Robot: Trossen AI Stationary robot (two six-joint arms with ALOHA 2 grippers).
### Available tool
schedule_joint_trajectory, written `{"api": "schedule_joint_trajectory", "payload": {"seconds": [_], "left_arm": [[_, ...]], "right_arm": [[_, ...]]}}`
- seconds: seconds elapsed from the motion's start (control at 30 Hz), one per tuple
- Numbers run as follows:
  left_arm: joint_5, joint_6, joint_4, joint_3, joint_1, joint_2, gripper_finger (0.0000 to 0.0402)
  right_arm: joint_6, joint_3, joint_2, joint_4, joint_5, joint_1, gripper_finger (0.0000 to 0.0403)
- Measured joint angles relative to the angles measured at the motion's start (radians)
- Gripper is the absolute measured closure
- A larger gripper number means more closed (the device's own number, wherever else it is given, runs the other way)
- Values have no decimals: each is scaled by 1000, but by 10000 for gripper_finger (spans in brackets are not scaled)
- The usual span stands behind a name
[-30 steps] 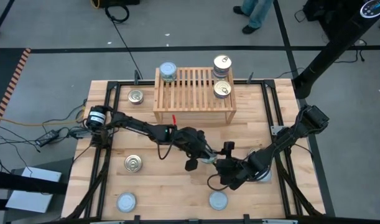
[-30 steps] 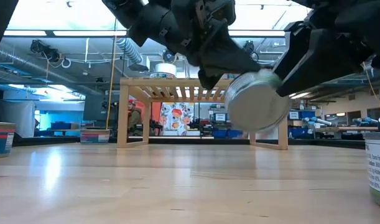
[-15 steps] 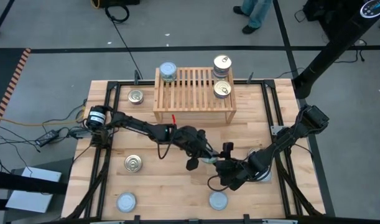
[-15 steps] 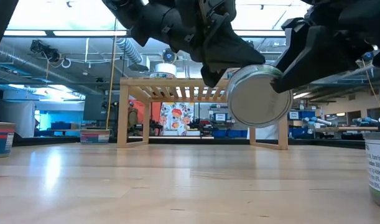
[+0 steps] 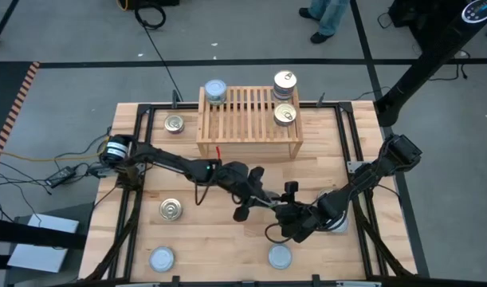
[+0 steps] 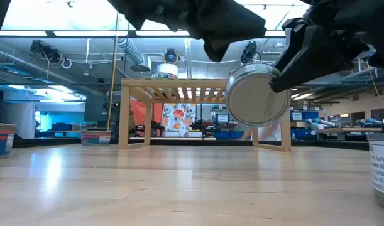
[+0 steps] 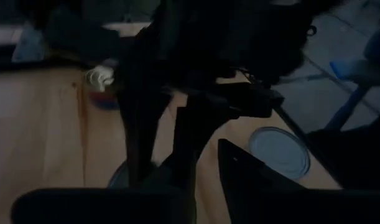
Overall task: Stack canned seafood by type on shelf
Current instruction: Put the green tuna can on the shelf
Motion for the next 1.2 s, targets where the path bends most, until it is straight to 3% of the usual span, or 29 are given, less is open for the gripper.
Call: {"api": "schedule_joint_trajectory", "payload": {"seconds": [0.23, 0.4, 0.67, 0.93, 1.2], "left_arm": [[-132, 133, 235, -165, -55, -43, 308], [-230, 105, 490, -383, -66, -152, 307], [-345, 52, 732, -707, -114, -337, 307], [-466, 76, 928, -919, -181, -438, 307], [-501, 83, 985, -976, -198, -437, 307]], "right_arm": [[30, 0, -1, -10, -27, 1, 255], [35, 0, -2, -14, -31, 1, 254], [40, 22, -2, -5, -89, -55, 253], [-171, 167, -2, 12, -123, -135, 253], [-501, 331, -1, 62, -115, -228, 253]]}}
